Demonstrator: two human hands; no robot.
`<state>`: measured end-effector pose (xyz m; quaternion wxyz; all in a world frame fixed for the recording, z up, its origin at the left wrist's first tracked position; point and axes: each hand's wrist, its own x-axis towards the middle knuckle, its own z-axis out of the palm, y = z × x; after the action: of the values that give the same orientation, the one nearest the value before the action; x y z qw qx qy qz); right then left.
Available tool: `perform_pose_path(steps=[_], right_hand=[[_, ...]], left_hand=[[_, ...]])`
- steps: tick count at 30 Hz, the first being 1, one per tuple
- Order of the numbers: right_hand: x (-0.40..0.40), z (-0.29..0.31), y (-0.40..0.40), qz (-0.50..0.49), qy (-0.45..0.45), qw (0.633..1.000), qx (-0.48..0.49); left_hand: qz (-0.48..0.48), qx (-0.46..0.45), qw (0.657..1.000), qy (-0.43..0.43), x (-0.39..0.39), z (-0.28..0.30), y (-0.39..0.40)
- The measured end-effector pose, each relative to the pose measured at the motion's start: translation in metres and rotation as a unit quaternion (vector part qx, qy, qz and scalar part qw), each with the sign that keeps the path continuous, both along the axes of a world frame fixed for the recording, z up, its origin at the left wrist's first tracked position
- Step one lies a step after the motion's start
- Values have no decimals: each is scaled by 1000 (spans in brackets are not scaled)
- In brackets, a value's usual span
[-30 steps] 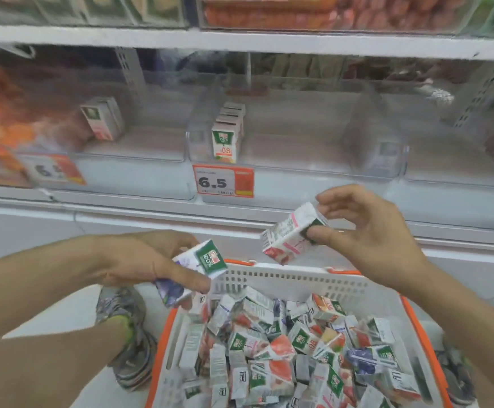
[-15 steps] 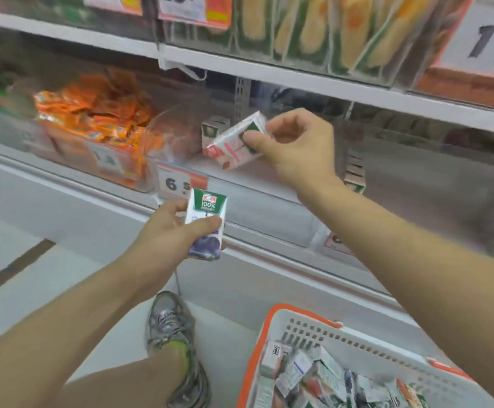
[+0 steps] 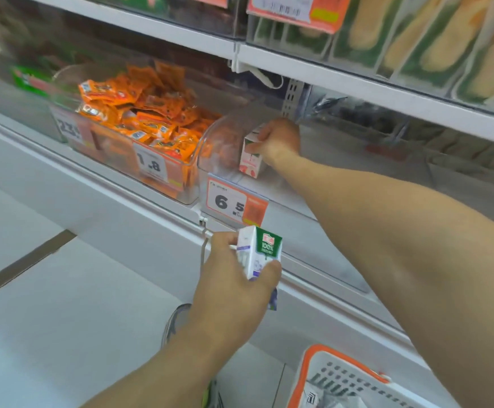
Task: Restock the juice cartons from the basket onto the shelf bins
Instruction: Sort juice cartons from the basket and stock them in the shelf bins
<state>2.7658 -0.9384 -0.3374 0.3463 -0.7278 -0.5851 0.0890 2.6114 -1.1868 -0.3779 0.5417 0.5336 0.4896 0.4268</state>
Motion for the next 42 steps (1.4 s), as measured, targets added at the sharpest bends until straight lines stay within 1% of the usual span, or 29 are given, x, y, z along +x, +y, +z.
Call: perform_pose_path(steps=[3, 5, 6, 7, 9, 11, 12, 13, 14, 16, 18, 21, 24, 28, 31, 33, 35, 37, 40, 42], right_hand=[[-2, -5, 1, -3, -37, 999, -19], [2, 2, -12, 3, -62, 998, -25], [5, 9, -26, 10, -58, 998, -10], [9, 17, -45, 21, -44, 999, 7], [17, 32, -95, 73, 28, 997, 17], [24, 44, -155, 154, 120, 981, -12], [29, 47, -185, 191, 151, 969, -31], [36, 47, -214, 211, 155, 964, -45], [43, 47, -241, 213, 137, 966, -53], [61, 42, -286, 190, 94, 975, -63], [81, 35, -325, 157, 100, 980, -73], [114, 27, -376, 125, 167, 976, -63], [148, 19, -424, 99, 246, 963, -55], [189, 4, -477, 59, 304, 950, -49], [215, 3, -511, 29, 344, 938, -12], [231, 2, -530, 6, 358, 933, 36], [249, 3, -547, -33, 335, 937, 92], [270, 9, -565, -72, 315, 933, 159], [306, 25, -587, -140, 267, 914, 272], [330, 34, -593, -202, 195, 899, 335]], left_hand=[[-27, 7, 1000, 10, 3, -5, 0], [-41, 9, 999, -5, 4, -4, -1], [-50, 2, 999, -21, 4, -2, -2], [-61, -8, 997, -37, 4, 1, -3], [-91, -21, 994, -63, 4, 8, -6], [-121, -13, 990, -71, 8, 13, -10], [-136, -2, 988, -67, 12, 15, -12], [-150, 11, 987, -60, 18, 15, -14], [-164, 24, 985, -51, 24, 17, -17], [-197, 48, 979, -32, 40, 20, -24], [-241, 65, 968, -16, 59, 26, -37], [-312, 68, 948, -3, 91, 34, -62], [-374, 74, 924, 17, 126, 35, -80], [-435, 82, 896, 43, 175, 34, -106], [-462, 106, 880, 36, 215, 36, -130], [-470, 124, 874, 20, 242, 35, -144], [-468, 169, 867, 14, 268, 35, -155], [-435, 268, 859, 31, 290, 36, -161], [-315, 443, 835, 83, 317, 38, -157], [-254, 508, 811, 142, 331, 30, -149]])
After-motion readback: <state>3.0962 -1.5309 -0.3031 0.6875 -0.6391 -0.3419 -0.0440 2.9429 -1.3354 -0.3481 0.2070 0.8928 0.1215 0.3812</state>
